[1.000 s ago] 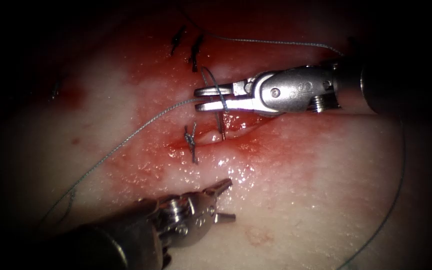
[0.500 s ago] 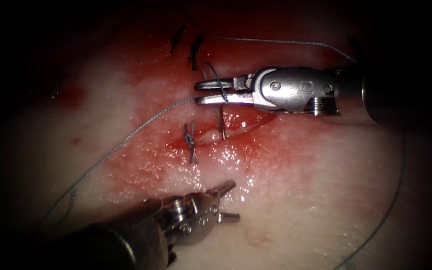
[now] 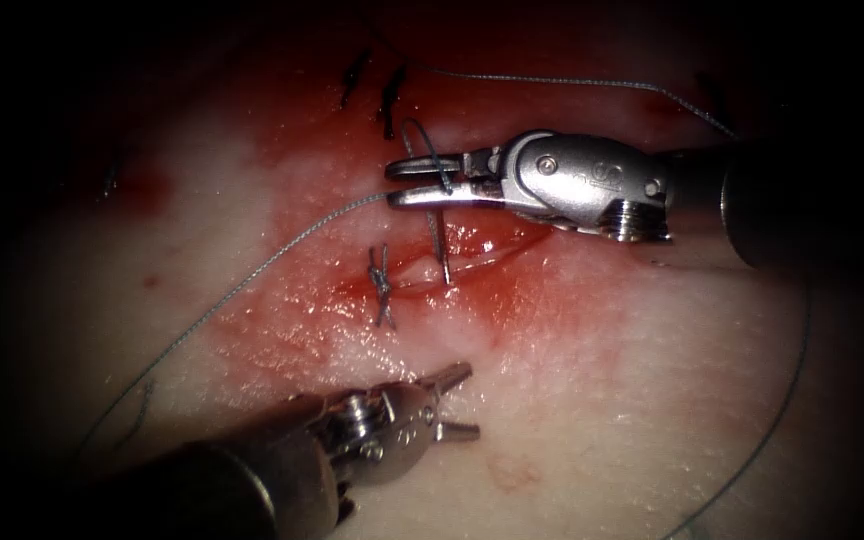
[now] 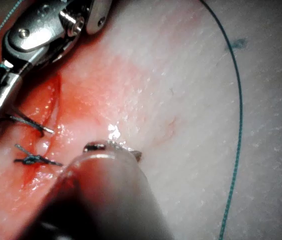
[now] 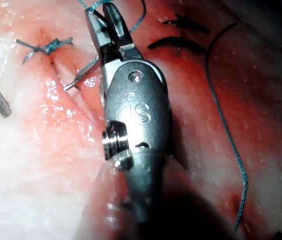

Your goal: Wound Closure

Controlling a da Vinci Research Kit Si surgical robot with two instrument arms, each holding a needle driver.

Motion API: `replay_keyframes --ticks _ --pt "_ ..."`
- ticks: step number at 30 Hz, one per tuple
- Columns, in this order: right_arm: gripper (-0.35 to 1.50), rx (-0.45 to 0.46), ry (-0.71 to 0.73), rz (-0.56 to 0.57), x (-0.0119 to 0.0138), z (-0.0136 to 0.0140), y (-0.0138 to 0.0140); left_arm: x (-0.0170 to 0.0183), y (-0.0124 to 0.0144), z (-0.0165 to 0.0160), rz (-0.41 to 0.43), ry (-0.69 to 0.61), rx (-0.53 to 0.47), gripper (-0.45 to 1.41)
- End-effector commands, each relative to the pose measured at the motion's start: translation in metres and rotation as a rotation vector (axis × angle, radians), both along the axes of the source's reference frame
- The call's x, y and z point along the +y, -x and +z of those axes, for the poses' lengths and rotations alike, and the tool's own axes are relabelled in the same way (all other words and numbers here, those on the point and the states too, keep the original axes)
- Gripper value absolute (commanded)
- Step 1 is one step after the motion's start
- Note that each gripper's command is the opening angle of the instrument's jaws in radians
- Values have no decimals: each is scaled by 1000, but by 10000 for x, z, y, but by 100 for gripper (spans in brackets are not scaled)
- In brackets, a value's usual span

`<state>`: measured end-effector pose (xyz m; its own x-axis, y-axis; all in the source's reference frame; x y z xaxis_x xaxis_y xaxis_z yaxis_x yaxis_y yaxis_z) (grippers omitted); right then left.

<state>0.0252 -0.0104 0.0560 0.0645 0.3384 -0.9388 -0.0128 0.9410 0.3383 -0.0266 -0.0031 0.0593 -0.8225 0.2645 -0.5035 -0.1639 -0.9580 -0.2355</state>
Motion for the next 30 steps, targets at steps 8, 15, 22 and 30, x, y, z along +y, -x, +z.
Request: replay_keyframes --ticks 8,15,22,30 --pt "-35 -12 -175 4 0 7 -8 3 3 12 -7 -6 -4 54" --pt "-35 -24 -258 18 5 8 -7 4 -2 24 -14 -15 2 54" --pt "-35 -24 -517 21 3 9 -7 6 -10 32 -14 -24 3 54" --pt "-35 -28 -862 -28 -18 15 -8 6 -15 32 -14 -27 0 54"
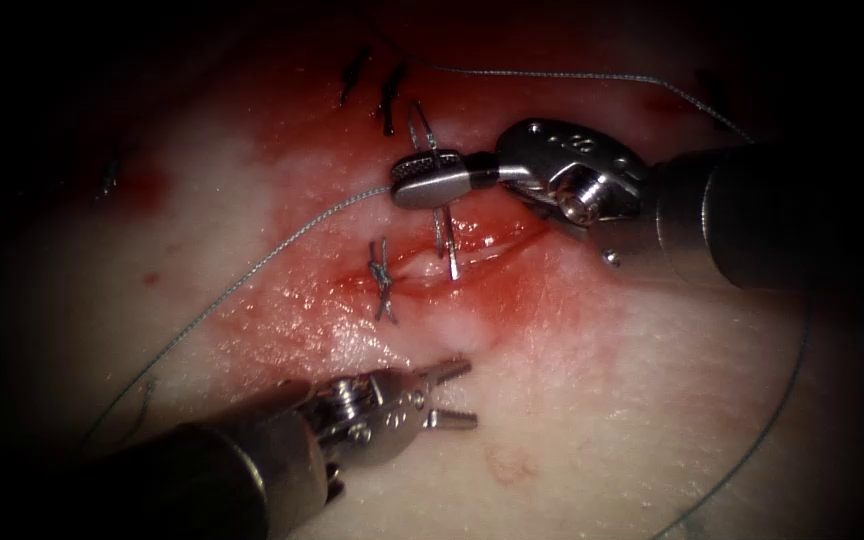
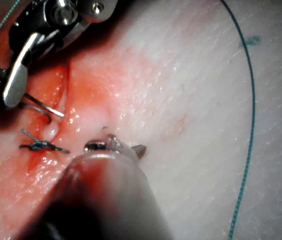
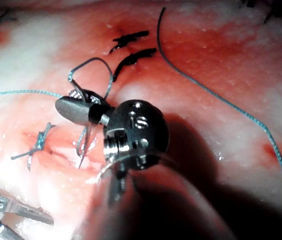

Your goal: Wound Closure

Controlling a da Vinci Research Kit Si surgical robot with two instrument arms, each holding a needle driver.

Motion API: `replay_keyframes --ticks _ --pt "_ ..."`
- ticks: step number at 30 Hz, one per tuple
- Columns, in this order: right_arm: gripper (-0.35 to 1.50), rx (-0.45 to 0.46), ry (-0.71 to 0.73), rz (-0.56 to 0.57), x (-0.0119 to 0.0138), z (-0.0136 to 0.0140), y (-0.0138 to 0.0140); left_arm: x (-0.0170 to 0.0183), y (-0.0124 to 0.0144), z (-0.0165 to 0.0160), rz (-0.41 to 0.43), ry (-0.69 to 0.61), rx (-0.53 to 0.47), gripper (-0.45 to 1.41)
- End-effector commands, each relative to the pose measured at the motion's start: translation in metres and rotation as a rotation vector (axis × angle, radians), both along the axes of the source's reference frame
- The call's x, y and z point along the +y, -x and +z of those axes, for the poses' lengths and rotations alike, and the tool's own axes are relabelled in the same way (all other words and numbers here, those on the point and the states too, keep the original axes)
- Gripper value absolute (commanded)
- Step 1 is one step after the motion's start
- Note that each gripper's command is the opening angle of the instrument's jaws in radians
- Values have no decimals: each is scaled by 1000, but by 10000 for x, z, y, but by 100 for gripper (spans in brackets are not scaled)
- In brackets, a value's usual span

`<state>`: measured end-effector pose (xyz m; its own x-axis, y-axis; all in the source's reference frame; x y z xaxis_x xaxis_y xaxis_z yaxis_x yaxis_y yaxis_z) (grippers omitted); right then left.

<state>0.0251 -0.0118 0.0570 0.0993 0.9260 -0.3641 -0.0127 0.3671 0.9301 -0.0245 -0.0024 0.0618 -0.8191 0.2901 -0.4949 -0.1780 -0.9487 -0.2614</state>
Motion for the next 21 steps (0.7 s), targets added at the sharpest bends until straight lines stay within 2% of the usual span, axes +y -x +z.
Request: replay_keyframes --ticks 1,7,14,18,20,21 --pt "-35 -7 -45 -14 -7 6 -9 -1 6 6 1 0 -1 54" --pt "-35 -36 -212 -63 -27 7 -3 -2 6 5 0 0 -1 54" --pt "-35 4 -259 -110 -48 3 -1 -9 1 -7 7 -6 -6 54" --pt "-35 1 -254 -97 -53 2 -1 -12 -7 -21 15 -18 -14 54" --pt "-35 37 -214 -56 -51 3 -4 -11 -14 -33 15 -23 -23 54" --pt "-13 57 -185 -34 -50 4 -4 -11 -16 -38 12 -20 -28 54"
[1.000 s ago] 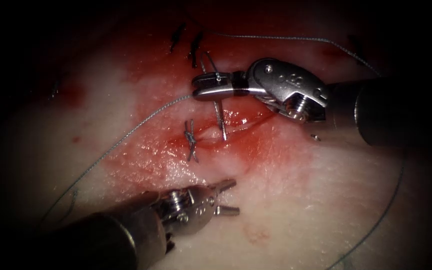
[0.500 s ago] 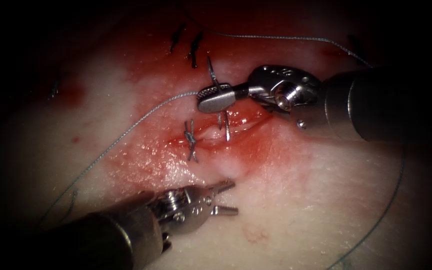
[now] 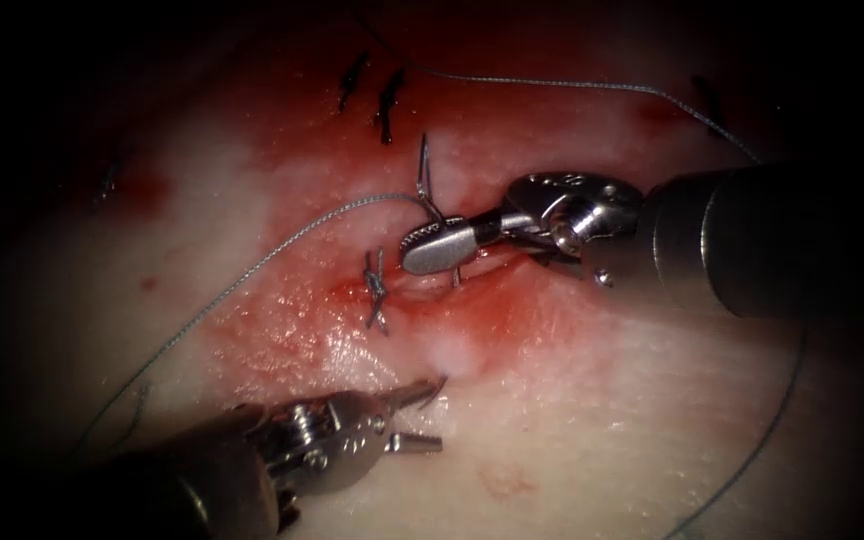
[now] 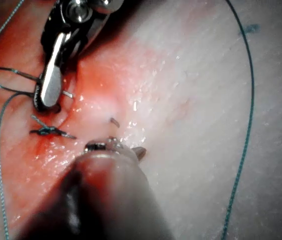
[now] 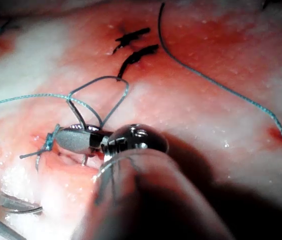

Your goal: Wound Closure

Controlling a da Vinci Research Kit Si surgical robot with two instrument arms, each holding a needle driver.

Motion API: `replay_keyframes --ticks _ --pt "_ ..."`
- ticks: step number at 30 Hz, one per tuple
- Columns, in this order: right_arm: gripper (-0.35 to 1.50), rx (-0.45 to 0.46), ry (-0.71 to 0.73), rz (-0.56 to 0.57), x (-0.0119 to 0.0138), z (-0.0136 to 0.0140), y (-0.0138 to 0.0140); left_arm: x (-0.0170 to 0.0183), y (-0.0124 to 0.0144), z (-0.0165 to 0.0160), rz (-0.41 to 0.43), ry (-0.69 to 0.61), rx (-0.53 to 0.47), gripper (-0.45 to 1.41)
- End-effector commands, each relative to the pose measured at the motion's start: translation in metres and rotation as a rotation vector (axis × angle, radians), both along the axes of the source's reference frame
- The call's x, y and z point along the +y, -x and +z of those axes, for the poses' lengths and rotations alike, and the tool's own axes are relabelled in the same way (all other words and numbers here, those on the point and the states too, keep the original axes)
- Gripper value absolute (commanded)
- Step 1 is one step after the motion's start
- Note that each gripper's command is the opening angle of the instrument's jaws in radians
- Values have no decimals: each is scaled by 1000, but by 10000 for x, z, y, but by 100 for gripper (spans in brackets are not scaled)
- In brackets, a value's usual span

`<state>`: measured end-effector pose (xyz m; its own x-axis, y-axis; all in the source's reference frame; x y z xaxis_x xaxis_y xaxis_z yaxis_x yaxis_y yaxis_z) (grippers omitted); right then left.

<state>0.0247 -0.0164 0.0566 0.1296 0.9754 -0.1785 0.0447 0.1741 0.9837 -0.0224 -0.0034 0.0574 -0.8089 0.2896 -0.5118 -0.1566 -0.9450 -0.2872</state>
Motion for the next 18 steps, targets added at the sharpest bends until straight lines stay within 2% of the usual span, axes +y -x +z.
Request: replay_keyframes --ticks 1,2,3,4,5,10,12,14,18 --pt "32 27 59 46 -2 8 -8 -1 4 3 3 4 -4 54" --pt "69 33 93 68 -1 8 -8 -2 2 0 4 3 -3 54" --pt "98 36 133 90 2 9 -8 -3 0 -4 4 4 -4 54" --pt "116 27 159 117 5 9 -7 -4 -2 -7 3 6 -5 54" --pt "125 17 187 136 9 9 -7 -5 -3 -9 4 4 -6 54" --pt "141 -55 338 231 33 6 0 -10 -12 -17 8 7 -10 54" --pt "141 -78 397 251 41 2 2 -9 -13 -17 7 11 -10 54" --pt "141 -115 519 274 53 -6 7 -8 -14 -15 6 12 -13 54" --pt "145 -162 595 299 63 -19 10 -5 -12 -13 5 12 -13 54"
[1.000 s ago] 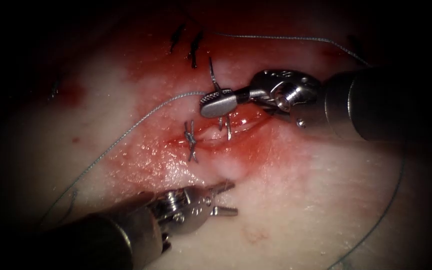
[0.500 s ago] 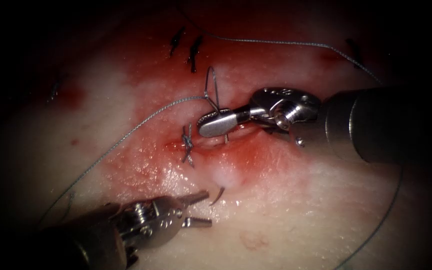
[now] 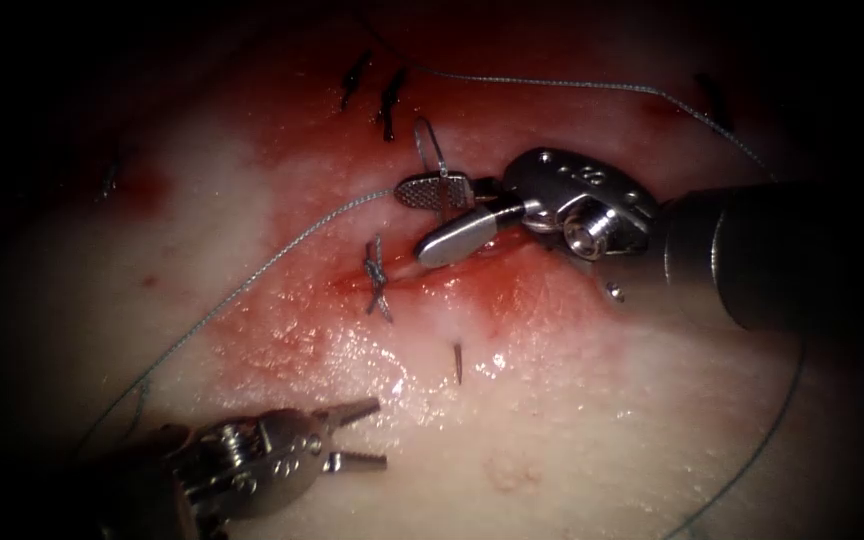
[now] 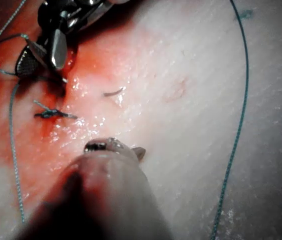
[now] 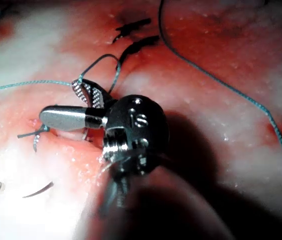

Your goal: Wound Closure

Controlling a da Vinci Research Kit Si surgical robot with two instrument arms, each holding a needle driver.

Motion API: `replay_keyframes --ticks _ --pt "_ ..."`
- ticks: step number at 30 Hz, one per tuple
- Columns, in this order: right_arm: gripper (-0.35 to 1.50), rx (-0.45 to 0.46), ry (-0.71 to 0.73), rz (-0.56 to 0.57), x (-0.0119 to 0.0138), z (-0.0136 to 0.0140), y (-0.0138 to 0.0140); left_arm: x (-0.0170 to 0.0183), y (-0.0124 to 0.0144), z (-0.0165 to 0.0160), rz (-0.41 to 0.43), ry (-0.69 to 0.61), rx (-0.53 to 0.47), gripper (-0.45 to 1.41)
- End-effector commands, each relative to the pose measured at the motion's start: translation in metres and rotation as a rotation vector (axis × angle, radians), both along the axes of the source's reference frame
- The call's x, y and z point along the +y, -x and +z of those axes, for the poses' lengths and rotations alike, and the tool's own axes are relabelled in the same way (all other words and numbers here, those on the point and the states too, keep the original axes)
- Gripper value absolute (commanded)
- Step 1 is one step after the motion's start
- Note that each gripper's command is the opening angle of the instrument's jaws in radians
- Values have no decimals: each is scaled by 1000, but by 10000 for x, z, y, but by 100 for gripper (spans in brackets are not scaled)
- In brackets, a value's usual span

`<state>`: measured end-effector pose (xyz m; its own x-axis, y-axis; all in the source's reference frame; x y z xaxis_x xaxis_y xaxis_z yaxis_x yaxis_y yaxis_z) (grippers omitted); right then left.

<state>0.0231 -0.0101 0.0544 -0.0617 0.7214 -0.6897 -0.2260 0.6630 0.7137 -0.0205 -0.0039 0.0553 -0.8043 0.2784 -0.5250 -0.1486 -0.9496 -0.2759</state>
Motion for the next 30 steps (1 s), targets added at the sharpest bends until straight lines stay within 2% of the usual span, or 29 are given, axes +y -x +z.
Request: replay_keyframes --ticks 1,4,7,8,9,15,22,28,30 --pt "145 -11 12 9 0 1 -7 0 7 8 -2 0 -3 54" --pt "136 -7 31 -3 0 -5 -9 1 9 9 -7 4 -5 54" --pt "116 10 39 -23 -2 -5 -12 1 13 9 -13 6 -4 54" --pt "59 7 41 -26 -4 -4 -13 2 15 9 -14 6 -4 54" --pt "-35 -10 40 -37 -6 -3 -12 2 15 9 -14 6 -3 54" --pt "-35 -91 -13 -86 -11 4 -13 1 15 9 -17 9 -7 51" --pt "-35 -133 -139 -180 -41 18 -10 8 19 9 -29 40 -32 44" --pt "-35 -85 -233 -222 -60 11 -5 16 25 8 -43 71 -59 34" --pt "-35 -31 -263 -221 -64 3 -4 20 28 7 -53 95 -78 32"
